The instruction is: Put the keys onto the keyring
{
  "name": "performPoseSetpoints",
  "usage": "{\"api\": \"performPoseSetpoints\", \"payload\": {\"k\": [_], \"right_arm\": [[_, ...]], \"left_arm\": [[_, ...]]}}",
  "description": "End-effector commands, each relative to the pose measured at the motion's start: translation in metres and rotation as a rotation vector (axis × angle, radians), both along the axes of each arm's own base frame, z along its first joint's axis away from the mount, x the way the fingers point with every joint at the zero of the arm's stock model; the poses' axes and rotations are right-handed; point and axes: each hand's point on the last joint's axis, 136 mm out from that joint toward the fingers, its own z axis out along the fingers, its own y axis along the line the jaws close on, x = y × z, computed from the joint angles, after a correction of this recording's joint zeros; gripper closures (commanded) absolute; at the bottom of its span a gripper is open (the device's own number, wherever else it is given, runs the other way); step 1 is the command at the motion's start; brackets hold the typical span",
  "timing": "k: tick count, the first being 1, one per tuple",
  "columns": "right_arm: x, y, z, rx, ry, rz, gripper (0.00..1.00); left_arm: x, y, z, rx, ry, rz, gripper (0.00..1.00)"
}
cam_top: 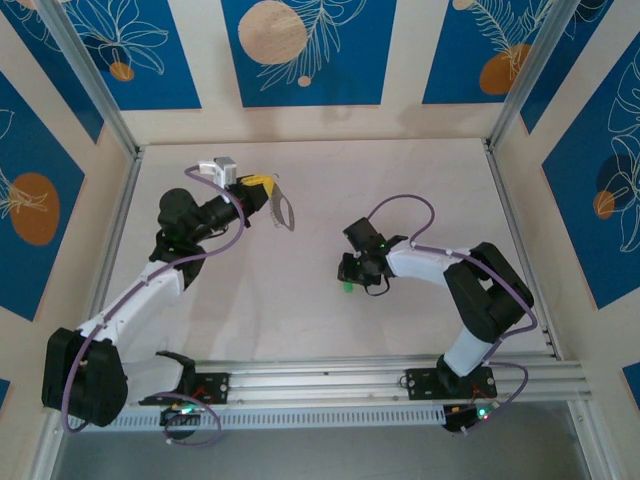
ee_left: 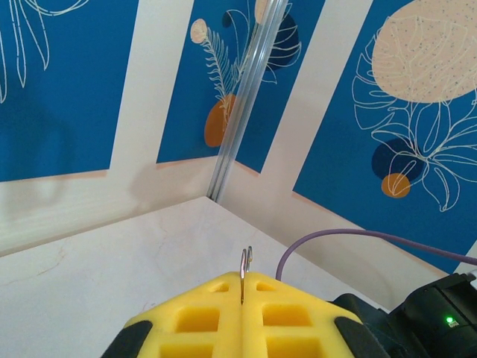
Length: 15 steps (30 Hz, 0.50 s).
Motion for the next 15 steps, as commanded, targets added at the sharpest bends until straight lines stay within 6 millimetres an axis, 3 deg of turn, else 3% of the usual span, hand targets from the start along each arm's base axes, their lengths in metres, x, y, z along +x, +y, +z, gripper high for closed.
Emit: {"api": "performPoseSetpoints", "payload": {"k": [1,10,15], "right_arm": [[0.006,0.007,0.002,0.055,-0.008,-0.011,0.69],[0.028,0.006,0.015,-0.005,-0.065,-0.014,0.7],[0.029,0.002,0.025,-0.022,-0.098,-0.02,0.73]], "left_arm": [[0.0,0.002,0.025,-0.031,-0.071,-0.002,1.0],[-0.001,0.002,0.027,-0.039,-0.074,-0.006,1.0],[-0.002,0.003,0.027,-0.039,-0.075,-0.004,1.0]]}}
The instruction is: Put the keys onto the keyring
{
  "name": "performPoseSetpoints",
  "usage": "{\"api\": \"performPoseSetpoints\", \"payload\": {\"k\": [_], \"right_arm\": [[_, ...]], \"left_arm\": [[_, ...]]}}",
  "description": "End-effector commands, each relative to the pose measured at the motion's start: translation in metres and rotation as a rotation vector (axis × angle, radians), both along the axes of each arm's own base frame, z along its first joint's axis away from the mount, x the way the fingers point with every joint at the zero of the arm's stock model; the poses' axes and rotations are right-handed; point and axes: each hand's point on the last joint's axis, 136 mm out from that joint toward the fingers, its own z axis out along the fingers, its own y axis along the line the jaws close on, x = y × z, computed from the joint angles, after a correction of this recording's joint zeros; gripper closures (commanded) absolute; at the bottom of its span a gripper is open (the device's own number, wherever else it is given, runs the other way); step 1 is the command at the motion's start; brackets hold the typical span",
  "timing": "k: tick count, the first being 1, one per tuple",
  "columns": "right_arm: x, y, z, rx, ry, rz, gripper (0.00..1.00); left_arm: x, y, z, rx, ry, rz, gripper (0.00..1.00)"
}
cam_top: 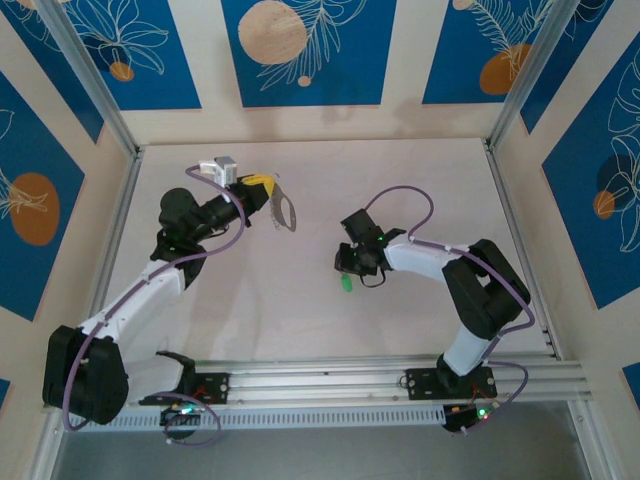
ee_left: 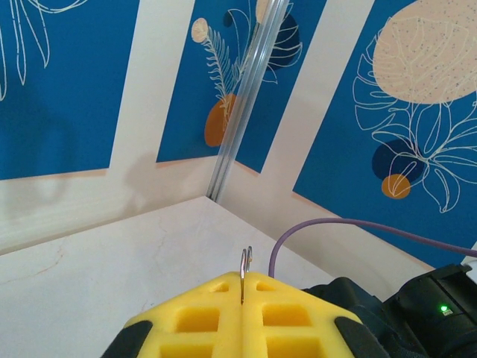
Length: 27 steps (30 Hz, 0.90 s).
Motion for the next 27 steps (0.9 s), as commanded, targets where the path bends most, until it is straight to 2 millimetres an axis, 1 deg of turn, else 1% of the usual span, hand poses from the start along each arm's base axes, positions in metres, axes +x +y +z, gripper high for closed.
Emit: {"api": "performPoseSetpoints", "payload": {"k": [1,4,10,19,23,27], "right_arm": [[0.002,-0.005,0.011,-0.032,-0.028,0.0,0.74],[-0.002,-0.004,0.013,-0.067,-0.038,0.023,0.74],[-0.01,0.001,0.009,-0.152,-0.043,0.077,0.74],[-0.006,0.012,0.0,-0.223,-0.045,0.136,0.74],[-0.006,0.012,-0.004,-0.265,-0.039,0.147,0.74],[-0.008,0.008,-0.006,-0.31,-0.042,0.149,0.75]], "left_arm": [[-0.004,0.003,0.028,-0.031,-0.084,-0.003,1.0],[-0.004,0.003,0.028,-0.029,-0.085,-0.002,1.0],[-0.004,0.003,0.028,-0.031,-0.088,-0.002,1.0],[-0.003,0.003,0.028,-0.031,-0.086,0.0,1.0],[-0.003,0.003,0.027,-0.03,-0.085,0.001,1.0],[-0.003,0.003,0.027,-0.028,-0.086,0.0,1.0]]}}
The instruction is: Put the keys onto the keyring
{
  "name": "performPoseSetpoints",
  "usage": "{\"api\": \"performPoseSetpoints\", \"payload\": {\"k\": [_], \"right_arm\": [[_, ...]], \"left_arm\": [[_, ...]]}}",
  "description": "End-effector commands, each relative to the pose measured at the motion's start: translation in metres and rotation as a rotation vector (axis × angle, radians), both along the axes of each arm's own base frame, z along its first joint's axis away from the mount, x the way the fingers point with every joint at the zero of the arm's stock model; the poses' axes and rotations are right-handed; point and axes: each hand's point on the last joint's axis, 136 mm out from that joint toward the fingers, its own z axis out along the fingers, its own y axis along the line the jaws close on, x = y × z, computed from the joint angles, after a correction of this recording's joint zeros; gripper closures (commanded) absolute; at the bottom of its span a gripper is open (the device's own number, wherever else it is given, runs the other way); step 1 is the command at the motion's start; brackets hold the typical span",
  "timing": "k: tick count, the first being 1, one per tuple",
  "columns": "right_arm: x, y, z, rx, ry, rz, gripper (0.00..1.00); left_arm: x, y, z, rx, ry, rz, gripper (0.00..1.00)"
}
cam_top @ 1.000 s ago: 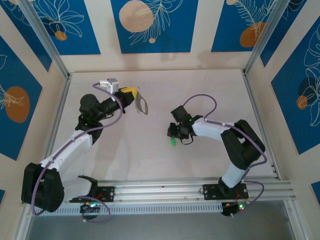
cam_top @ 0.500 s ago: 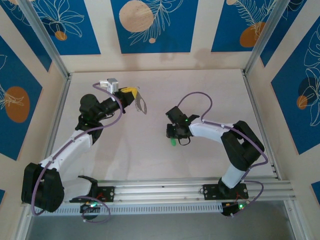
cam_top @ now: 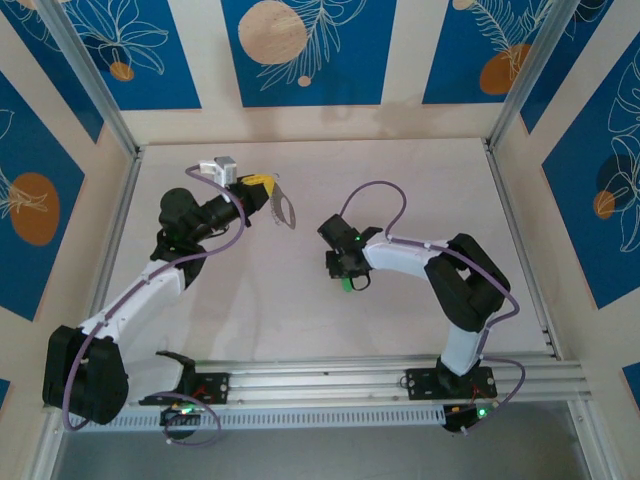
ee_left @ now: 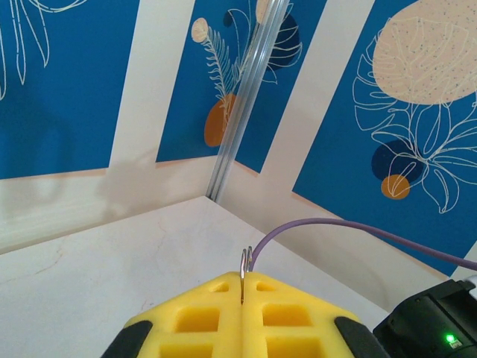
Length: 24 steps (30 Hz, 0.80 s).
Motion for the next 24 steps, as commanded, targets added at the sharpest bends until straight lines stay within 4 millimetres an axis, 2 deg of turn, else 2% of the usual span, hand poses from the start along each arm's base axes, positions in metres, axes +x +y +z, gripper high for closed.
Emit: {"api": "performPoseSetpoints", "payload": {"k": [1,24], "right_arm": [[0.0012,-0.005,0.0035,-0.065,-0.019,0.009,0.75],[0.0034,-0.0055,-0.0008,-0.094,-0.029,0.014,0.87]], "left_arm": [[-0.0031,0.003,0.0263,-0.027,-0.085,0.0,1.0],[-0.0011,0.0022,0.0249,-0.028,-0.084,-0.003,1.0]]}}
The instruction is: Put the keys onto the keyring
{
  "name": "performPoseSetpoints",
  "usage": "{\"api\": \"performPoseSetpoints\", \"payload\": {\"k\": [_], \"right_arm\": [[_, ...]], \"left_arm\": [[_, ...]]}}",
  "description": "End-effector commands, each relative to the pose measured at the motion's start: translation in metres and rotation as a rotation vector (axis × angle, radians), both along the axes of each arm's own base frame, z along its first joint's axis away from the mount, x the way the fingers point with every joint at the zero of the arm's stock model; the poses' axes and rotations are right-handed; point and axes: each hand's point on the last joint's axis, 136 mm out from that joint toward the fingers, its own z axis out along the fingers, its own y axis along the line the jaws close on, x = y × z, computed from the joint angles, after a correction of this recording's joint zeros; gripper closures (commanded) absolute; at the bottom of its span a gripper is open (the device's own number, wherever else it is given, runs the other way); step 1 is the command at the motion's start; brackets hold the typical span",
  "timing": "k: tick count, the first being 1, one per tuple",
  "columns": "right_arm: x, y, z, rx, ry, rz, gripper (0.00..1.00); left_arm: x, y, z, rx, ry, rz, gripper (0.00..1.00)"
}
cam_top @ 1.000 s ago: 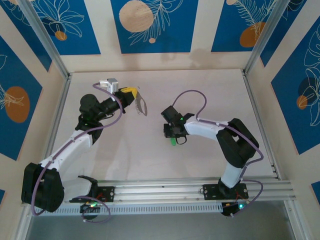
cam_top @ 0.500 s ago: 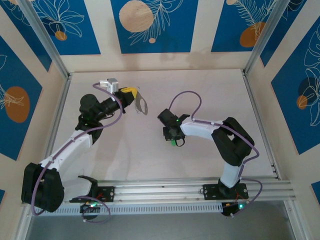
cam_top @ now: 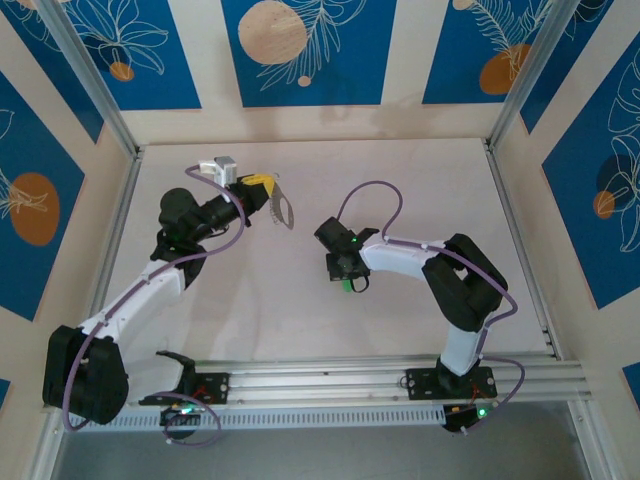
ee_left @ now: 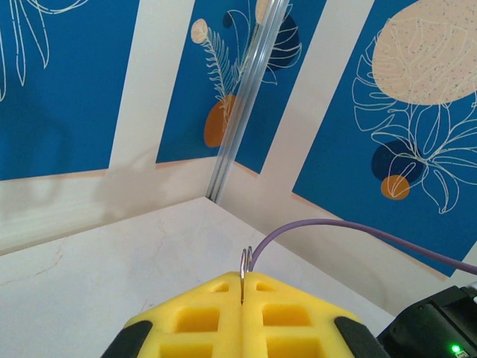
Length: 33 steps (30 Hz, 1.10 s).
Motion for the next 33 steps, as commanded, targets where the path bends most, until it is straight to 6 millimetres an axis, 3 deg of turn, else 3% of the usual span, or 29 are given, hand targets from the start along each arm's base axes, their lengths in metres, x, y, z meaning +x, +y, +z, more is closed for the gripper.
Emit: {"api": "performPoseSetpoints", "payload": {"k": [1,9,14,17,23,33], "right_arm": [[0.004,0.002,0.0,-0.017,-0.01,0.009,0.88],[0.004,0.002,-0.001,-0.012,-0.005,0.008,1.0],[0.008,-0.001,0.012,0.041,-0.031,-0.005,1.0],[0.013,-0.003,0.036,0.15,-0.07,-0.016,1.0],[0.022,-0.006,0.103,0.492,-0.17,-0.009,1.0],[0.02,-0.035,0.215,0.921,-0.375,0.083,1.0]], "left_arm": [[-0.001,0.002,0.023,-0.026,-0.079,-0.002,1.0],[-0.001,0.002,0.023,-0.027,-0.076,-0.004,1.0],[-0.002,0.001,0.022,-0.023,-0.073,-0.011,1.0],[-0.004,0.002,0.022,-0.02,-0.07,-0.011,1.0],[-0.012,-0.004,0.023,-0.004,-0.063,-0.049,1.0],[-0.032,-0.04,0.022,0.043,-0.059,-0.183,1.0]]}}
